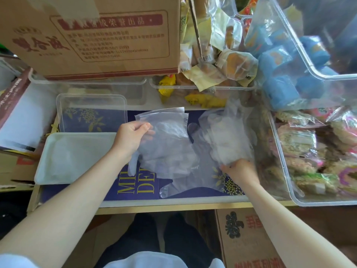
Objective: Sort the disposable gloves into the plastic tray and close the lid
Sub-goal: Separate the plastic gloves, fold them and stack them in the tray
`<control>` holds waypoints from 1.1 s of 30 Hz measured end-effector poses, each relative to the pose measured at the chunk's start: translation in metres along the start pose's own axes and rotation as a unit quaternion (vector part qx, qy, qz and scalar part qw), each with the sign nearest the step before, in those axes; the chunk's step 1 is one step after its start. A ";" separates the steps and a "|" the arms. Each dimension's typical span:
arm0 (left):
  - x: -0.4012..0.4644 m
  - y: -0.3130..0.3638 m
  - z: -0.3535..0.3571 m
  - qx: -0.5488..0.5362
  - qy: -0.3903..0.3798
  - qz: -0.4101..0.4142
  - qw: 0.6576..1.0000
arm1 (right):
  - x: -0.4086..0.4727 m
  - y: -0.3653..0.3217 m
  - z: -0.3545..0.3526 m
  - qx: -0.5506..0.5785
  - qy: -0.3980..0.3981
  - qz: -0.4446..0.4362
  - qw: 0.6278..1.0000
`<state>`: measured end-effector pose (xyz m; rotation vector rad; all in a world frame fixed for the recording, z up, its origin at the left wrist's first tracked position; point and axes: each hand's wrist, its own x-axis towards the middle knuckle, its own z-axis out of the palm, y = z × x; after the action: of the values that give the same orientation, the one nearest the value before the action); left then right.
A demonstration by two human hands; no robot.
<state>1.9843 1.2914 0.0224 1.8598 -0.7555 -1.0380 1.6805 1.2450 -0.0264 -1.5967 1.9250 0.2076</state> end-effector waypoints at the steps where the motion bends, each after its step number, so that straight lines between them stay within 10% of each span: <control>1: -0.002 0.001 0.003 -0.004 -0.003 -0.002 1.000 | -0.003 -0.001 0.004 0.004 0.008 -0.008 1.000; 12: -0.012 0.008 -0.008 -0.045 0.049 0.022 0.998 | -0.015 -0.035 0.032 -0.081 -0.017 -0.107 0.991; 24: -0.013 0.056 -0.028 -0.125 0.162 0.124 0.971 | -0.040 -0.068 -0.084 0.385 -0.020 -0.286 0.877; 33: -0.037 0.085 0.005 -0.020 0.004 0.190 0.982 | -0.098 -0.109 -0.139 0.254 -0.019 -0.384 0.887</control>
<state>1.9546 1.2812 0.1101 1.6011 -1.0301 -0.7926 1.7395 1.2305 0.1660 -1.8010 1.0484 -0.5470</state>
